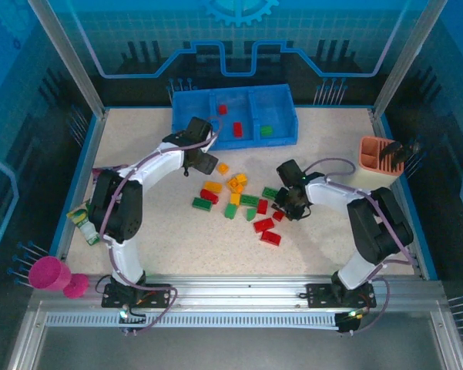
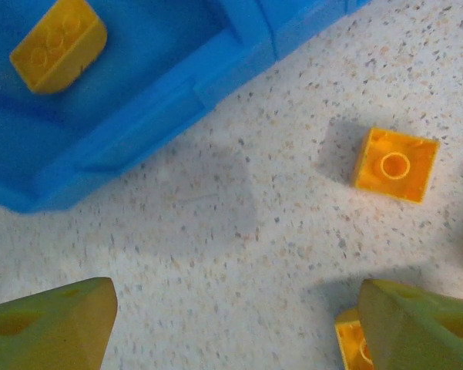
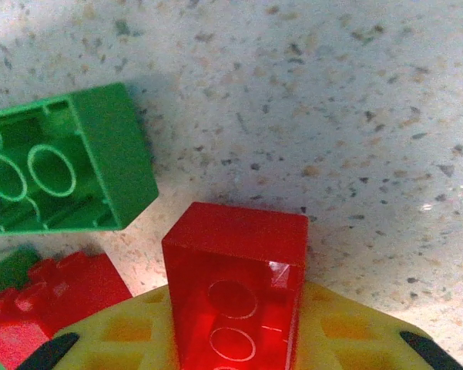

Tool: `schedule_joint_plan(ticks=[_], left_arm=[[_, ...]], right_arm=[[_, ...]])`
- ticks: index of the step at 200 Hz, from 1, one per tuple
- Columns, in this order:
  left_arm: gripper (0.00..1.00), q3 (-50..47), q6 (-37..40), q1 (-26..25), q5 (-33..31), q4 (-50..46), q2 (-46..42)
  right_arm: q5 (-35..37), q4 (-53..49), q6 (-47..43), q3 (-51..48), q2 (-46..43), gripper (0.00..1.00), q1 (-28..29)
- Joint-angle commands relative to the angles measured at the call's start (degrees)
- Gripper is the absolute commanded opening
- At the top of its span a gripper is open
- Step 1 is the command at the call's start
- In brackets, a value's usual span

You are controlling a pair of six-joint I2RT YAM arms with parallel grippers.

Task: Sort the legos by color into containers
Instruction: Pick up the lego from the center of the table, then place the lego in the container.

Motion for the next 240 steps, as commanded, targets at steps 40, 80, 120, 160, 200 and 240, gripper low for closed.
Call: schedule_joint_plan(ticks=[40, 80, 120, 160, 200, 240], left_arm=[[0.81, -2.72, -22.96, 0.15, 11.09, -2.17, -1.0], [0.81, -1.42, -27.36, -2.18, 9.96, 4.43, 3.07], [0.8, 4.97, -29.82, -3.82, 9.14, 3.87, 9.71], [0.8, 6.21, -33.0, -4.66, 8.66, 4.08, 12.31], [0.8, 7.66, -33.59, -5.93, 7.97, 3.06, 14.2], [0.79, 10.97, -33.45, -6.5, 4.99, 0.79, 17.59]], right_arm=[[5.99, -1.47, -34.09, 10.42, -5.16, 0.16, -0.74], [7.73, -1.27, -45.69, 21.06, -6.38, 0.17, -0.66], [6.12, 6.9, -54.16, 30.06, -3.35, 0.18, -0.54], [0.4, 18.44, -61.27, 37.2, 5.67, 0.2, 0.0], [-1.53, 22.22, -63.68, 49.3, 19.74, 0.21, 0.5], [-3.08, 20.4, -66.26, 63.38, 33.67, 0.23, 1.21]])
